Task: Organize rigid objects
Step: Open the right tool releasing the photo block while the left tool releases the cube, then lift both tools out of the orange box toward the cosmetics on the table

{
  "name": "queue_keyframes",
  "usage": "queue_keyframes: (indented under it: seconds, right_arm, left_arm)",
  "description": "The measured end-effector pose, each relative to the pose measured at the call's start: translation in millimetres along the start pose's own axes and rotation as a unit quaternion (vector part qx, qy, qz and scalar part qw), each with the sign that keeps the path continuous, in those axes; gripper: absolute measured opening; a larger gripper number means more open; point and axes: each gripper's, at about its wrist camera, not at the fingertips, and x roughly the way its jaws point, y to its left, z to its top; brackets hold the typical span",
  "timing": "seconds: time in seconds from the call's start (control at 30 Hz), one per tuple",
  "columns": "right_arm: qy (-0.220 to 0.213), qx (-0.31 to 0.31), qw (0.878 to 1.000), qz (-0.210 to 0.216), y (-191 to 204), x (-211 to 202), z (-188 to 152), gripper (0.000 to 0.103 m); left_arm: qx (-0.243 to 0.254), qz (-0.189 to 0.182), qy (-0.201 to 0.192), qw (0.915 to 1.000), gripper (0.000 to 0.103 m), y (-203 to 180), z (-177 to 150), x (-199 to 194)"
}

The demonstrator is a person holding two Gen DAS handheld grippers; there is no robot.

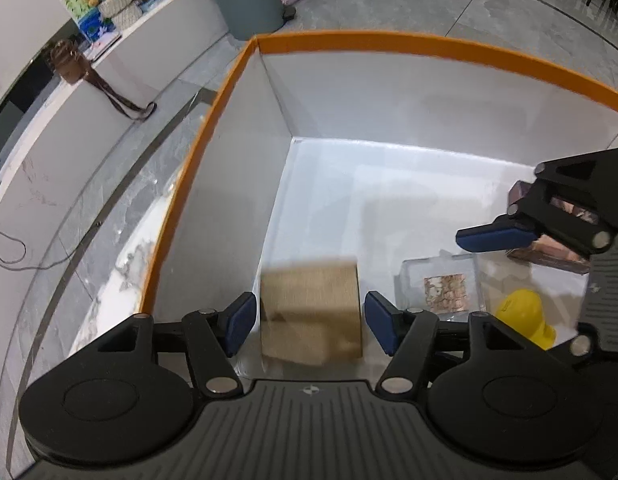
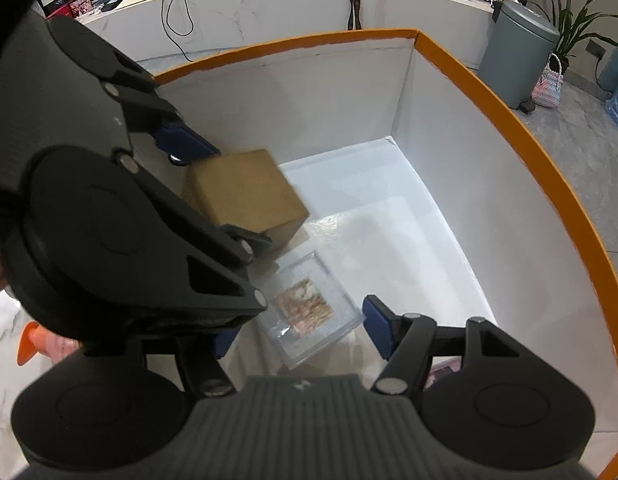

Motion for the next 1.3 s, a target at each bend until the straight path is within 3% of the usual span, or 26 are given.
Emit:
queue_keyframes:
  seconds: [0.63, 0.83, 1.1, 1.3]
  right_arm:
    - [-0.030, 0.002, 1.000, -0.007, 1.5, -26.5, -6.5, 0.074]
    - [-0.062, 0.021, 0.998, -0.020, 2.1, -48.1, -4.9, 0.076]
    - [-0.093, 0.019, 0.995, -0.014, 17.2, -75.0, 0.3, 0.076]
    - [-0.111, 0.001, 0.994, 0.002, 36.9, -93.6, 0.8, 0.076]
  left_arm:
    - [0.000, 0.010, -0.040, 0.9991, 0.074, -3.5, 1.0, -42.6]
    - [-0.026, 0.024, -0.084, 0.9958, 0.074, 1.5, -7.5, -71.5]
    - [-0.072, 0.032, -0.130, 0.9884, 0.075, 13.7, -30.7, -108.3]
    - [-0.133, 0.047, -0.168, 0.9756, 0.081, 28.7, -66.3, -129.6]
